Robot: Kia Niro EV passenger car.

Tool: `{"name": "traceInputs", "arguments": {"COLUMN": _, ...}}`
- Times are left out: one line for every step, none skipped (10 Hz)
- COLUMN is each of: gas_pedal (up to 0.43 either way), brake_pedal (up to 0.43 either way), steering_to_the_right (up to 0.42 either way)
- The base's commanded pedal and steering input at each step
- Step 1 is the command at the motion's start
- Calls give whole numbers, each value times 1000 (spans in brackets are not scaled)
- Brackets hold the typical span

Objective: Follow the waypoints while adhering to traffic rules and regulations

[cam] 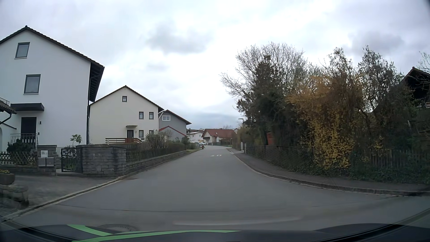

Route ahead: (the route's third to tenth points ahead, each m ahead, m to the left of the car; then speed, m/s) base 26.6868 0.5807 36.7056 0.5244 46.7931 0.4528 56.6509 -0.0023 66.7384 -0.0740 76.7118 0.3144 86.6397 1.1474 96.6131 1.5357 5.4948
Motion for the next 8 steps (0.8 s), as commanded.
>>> {"name": "traceInputs", "arguments": {"gas_pedal": 220, "brake_pedal": 0, "steering_to_the_right": -7}}
{"name": "traceInputs", "arguments": {"gas_pedal": 220, "brake_pedal": 0, "steering_to_the_right": -5}}
{"name": "traceInputs", "arguments": {"gas_pedal": 220, "brake_pedal": 0, "steering_to_the_right": -3}}
{"name": "traceInputs", "arguments": {"gas_pedal": 220, "brake_pedal": 0, "steering_to_the_right": -3}}
{"name": "traceInputs", "arguments": {"gas_pedal": 228, "brake_pedal": 0, "steering_to_the_right": -1}}
{"name": "traceInputs", "arguments": {"gas_pedal": 228, "brake_pedal": 0, "steering_to_the_right": 0}}
{"name": "traceInputs", "arguments": {"gas_pedal": 228, "brake_pedal": 0, "steering_to_the_right": 0}}
{"name": "traceInputs", "arguments": {"gas_pedal": 228, "brake_pedal": 0, "steering_to_the_right": 0}}
